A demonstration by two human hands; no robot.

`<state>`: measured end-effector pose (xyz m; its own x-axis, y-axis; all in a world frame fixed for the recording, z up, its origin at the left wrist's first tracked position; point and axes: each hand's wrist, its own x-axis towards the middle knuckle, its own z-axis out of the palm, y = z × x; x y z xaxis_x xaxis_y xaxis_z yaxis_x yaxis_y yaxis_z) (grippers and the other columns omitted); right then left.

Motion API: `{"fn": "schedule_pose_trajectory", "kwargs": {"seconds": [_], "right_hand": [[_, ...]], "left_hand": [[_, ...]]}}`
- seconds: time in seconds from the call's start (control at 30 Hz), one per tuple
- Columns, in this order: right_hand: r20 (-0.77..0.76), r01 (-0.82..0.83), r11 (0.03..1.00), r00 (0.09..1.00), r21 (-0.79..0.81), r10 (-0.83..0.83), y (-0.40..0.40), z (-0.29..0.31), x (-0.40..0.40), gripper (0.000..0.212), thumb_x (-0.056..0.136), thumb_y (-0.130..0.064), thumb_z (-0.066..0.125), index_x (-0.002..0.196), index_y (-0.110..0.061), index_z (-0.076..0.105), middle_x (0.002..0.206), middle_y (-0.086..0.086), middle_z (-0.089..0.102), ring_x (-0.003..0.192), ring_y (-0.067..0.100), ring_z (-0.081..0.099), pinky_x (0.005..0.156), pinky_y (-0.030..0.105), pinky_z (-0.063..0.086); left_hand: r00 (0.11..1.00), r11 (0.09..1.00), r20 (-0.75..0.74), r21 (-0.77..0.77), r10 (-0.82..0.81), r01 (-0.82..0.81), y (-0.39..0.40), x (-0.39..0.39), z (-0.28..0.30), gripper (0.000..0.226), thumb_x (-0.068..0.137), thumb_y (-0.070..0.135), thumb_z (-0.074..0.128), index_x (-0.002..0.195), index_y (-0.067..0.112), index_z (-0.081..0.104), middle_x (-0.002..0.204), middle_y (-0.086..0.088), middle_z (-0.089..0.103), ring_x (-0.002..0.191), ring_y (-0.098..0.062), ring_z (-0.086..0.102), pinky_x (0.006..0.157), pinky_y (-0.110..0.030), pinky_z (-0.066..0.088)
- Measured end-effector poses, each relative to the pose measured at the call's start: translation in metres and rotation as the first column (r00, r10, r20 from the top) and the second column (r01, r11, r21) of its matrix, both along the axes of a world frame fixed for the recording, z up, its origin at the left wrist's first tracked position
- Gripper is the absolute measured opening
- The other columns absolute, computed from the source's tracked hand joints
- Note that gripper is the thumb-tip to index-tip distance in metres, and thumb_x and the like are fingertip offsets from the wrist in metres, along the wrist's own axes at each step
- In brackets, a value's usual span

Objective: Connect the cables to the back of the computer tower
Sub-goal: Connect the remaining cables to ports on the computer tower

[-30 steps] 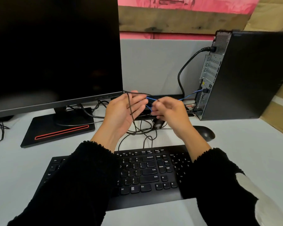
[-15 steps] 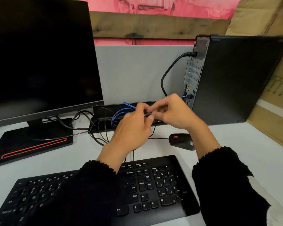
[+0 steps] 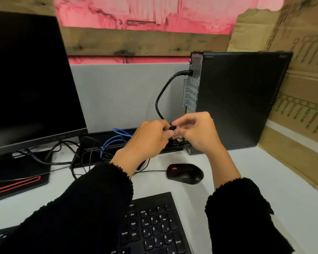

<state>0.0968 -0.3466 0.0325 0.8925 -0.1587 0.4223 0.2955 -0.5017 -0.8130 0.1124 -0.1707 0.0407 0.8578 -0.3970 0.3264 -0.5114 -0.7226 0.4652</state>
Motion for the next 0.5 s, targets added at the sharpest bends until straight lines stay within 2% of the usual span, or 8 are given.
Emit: {"fn": "schedule_pose_trajectory", "kwargs": {"seconds": [0.1,0.2,0.23,0.3,0.33,0.37,0.43,0.5], "right_hand": [[0.126,0.169,0.983,0.979,-0.078,-0.158,-0.010,0.010,0.000,0.024,0.086,-0.002,0.078,0.094,-0.024,0.082,0.086,-0.009,0.077,0.077,0.003,0.073,0.077,0.023,0.062],[0.397,0.374,0.912,0.873,-0.168,-0.284,-0.026,0.026,-0.001,0.017,0.088,-0.008,0.074,0.095,-0.022,0.080,0.096,-0.009,0.074,0.087,0.004,0.069,0.086,0.030,0.059],[0.485,0.429,0.883,0.823,-0.190,-0.295,-0.031,0.033,-0.001,0.016,0.087,-0.010,0.074,0.097,-0.022,0.079,0.102,-0.007,0.073,0.094,0.009,0.068,0.092,0.028,0.055],[0.582,0.496,0.842,0.757,-0.214,-0.298,-0.041,0.047,0.001,0.020,0.087,-0.014,0.073,0.105,-0.021,0.077,0.118,-0.002,0.069,0.112,0.017,0.063,0.101,0.010,0.037],[0.599,0.508,0.831,0.746,-0.227,-0.292,-0.045,0.053,0.001,0.025,0.087,-0.016,0.073,0.112,-0.020,0.075,0.126,0.000,0.066,0.121,0.019,0.058,0.102,0.006,0.030],[0.611,0.511,0.823,0.741,-0.246,-0.277,-0.047,0.061,0.002,0.030,0.088,-0.018,0.072,0.118,-0.019,0.072,0.134,0.000,0.062,0.129,0.020,0.054,0.106,0.010,0.030],[0.606,0.505,0.809,0.757,-0.302,-0.246,-0.049,0.074,0.006,0.042,0.088,-0.020,0.071,0.129,-0.021,0.066,0.147,-0.001,0.054,0.142,0.021,0.044,0.117,0.034,0.035],[0.563,0.496,0.788,0.791,-0.365,-0.237,-0.050,0.087,0.013,0.053,0.088,-0.023,0.068,0.139,-0.024,0.058,0.156,-0.003,0.046,0.150,0.022,0.035,0.120,0.048,0.031]], "left_hand": [[1.000,0.990,-0.005,-0.138,0.015,-0.016,-0.014,0.016,0.005,0.013,0.099,0.029,0.064,0.099,0.025,0.076,0.076,0.006,0.074,0.081,-0.014,0.068,0.083,-0.040,0.058],[0.998,0.985,0.049,-0.168,0.044,-0.035,-0.028,0.028,0.004,0.016,0.096,0.031,0.068,0.103,0.024,0.081,0.089,0.006,0.078,0.090,-0.015,0.068,0.088,-0.034,0.056],[0.996,0.982,0.070,-0.185,0.049,-0.035,-0.033,0.032,0.003,0.016,0.096,0.031,0.070,0.104,0.024,0.082,0.094,0.006,0.079,0.091,-0.014,0.068,0.088,-0.033,0.056],[0.993,0.972,0.094,-0.232,0.069,-0.046,-0.042,0.038,0.000,0.014,0.093,0.030,0.073,0.102,0.024,0.082,0.100,0.007,0.079,0.091,-0.012,0.069,0.087,-0.031,0.058],[0.992,0.965,0.097,-0.254,0.085,-0.058,-0.045,0.041,-0.001,0.013,0.092,0.030,0.075,0.100,0.024,0.082,0.099,0.007,0.079,0.091,-0.012,0.070,0.086,-0.032,0.059],[0.990,0.960,0.096,-0.272,0.100,-0.070,-0.047,0.045,-0.002,0.011,0.091,0.030,0.076,0.098,0.024,0.083,0.097,0.008,0.079,0.090,-0.012,0.070,0.085,-0.034,0.060],[0.989,0.953,0.091,-0.289,0.115,-0.085,-0.050,0.051,-0.004,0.010,0.089,0.031,0.078,0.095,0.025,0.083,0.093,0.008,0.078,0.088,-0.012,0.070,0.083,-0.036,0.061],[0.990,0.958,0.084,-0.275,0.111,-0.084,-0.050,0.055,-0.003,0.009,0.087,0.033,0.079,0.094,0.027,0.083,0.091,0.010,0.078,0.087,-0.012,0.070,0.083,-0.037,0.060]]}}
